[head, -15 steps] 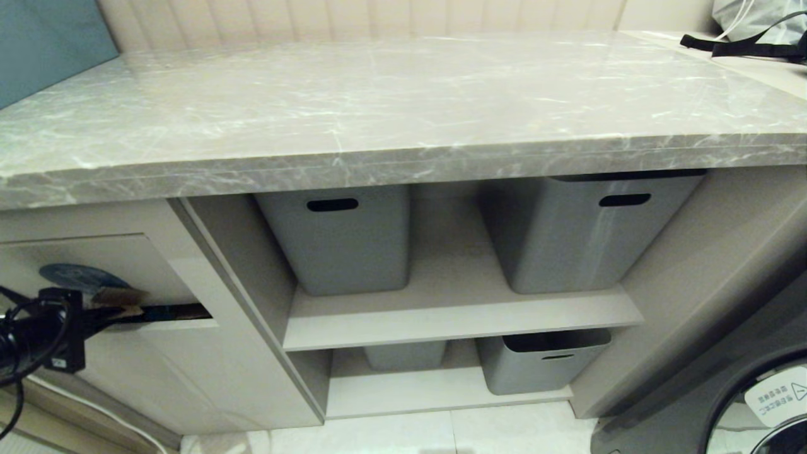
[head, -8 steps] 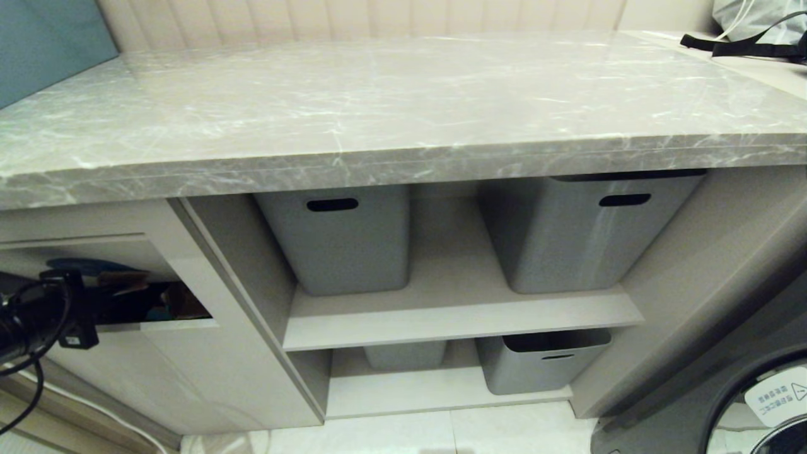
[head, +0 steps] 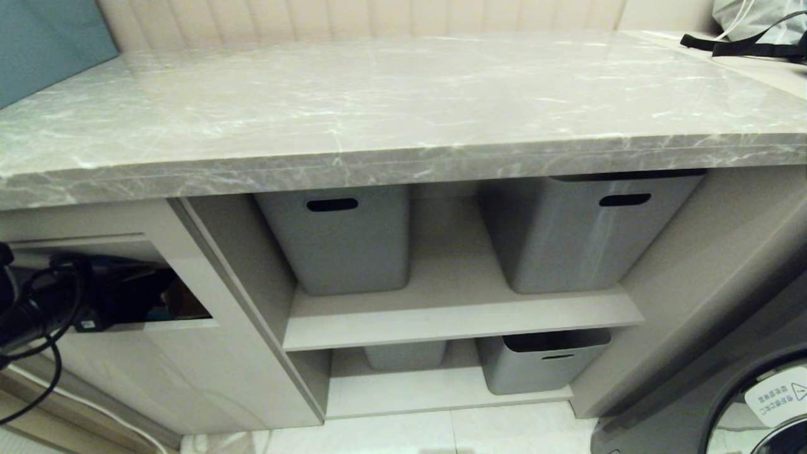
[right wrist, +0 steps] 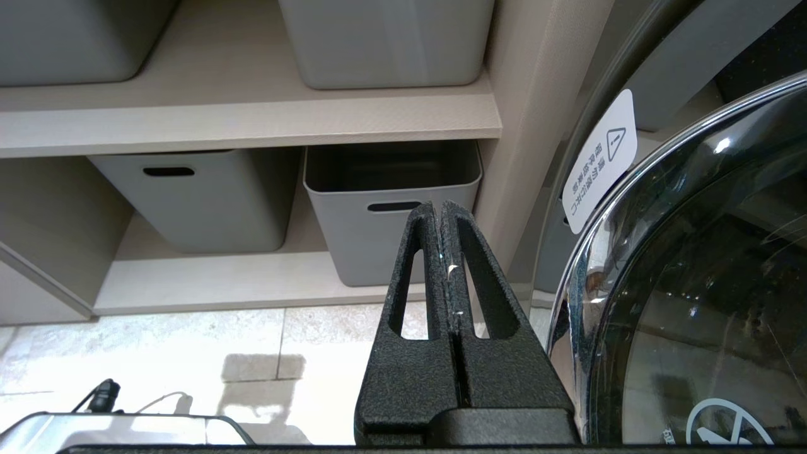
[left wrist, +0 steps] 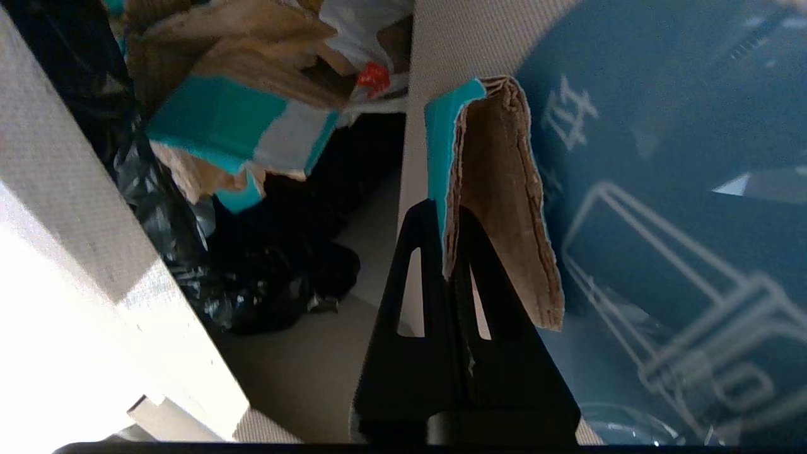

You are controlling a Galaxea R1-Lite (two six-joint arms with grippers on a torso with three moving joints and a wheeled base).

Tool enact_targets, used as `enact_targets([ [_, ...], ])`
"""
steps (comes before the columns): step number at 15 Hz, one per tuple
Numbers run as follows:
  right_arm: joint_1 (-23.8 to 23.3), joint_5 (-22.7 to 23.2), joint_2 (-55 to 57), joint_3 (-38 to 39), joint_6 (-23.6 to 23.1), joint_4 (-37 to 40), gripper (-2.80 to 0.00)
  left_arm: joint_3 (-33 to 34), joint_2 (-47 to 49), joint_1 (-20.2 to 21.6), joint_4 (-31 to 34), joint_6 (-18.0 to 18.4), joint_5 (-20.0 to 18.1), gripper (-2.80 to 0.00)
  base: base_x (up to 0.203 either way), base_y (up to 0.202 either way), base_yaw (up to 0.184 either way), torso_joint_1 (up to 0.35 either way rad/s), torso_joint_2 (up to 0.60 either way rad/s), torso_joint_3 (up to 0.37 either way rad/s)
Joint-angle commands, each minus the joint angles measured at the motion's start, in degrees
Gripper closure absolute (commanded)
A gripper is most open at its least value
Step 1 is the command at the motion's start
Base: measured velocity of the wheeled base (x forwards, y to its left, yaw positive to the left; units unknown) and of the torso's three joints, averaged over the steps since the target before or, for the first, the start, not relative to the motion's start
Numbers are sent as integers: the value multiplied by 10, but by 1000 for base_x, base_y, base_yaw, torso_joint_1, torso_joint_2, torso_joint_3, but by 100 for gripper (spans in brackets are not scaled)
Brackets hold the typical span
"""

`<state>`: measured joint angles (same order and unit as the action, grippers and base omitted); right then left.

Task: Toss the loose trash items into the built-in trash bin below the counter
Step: Put the garbage in the trash can

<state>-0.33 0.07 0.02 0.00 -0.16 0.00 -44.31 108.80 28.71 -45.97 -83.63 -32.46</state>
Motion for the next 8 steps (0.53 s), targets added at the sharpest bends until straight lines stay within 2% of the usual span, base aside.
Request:
enact_targets([
  [1,0,0,0,0,0,0,0,-2,5,-1,-3,-5,-1,0,0,0,0,0,0,0],
  [3,0,0,0,0,0,0,0,0,4,-1,-3,-5,0,0,0,0,0,0,0,0],
  [4,1,0,0,0,0,0,0,0,3,-1,-3,-4,0,-280,0,0,0,0,0,0],
  [8,0,0,0,0,0,0,0,2,-2,1,-3,-2,0,-280,0,0,0,0,0,0],
])
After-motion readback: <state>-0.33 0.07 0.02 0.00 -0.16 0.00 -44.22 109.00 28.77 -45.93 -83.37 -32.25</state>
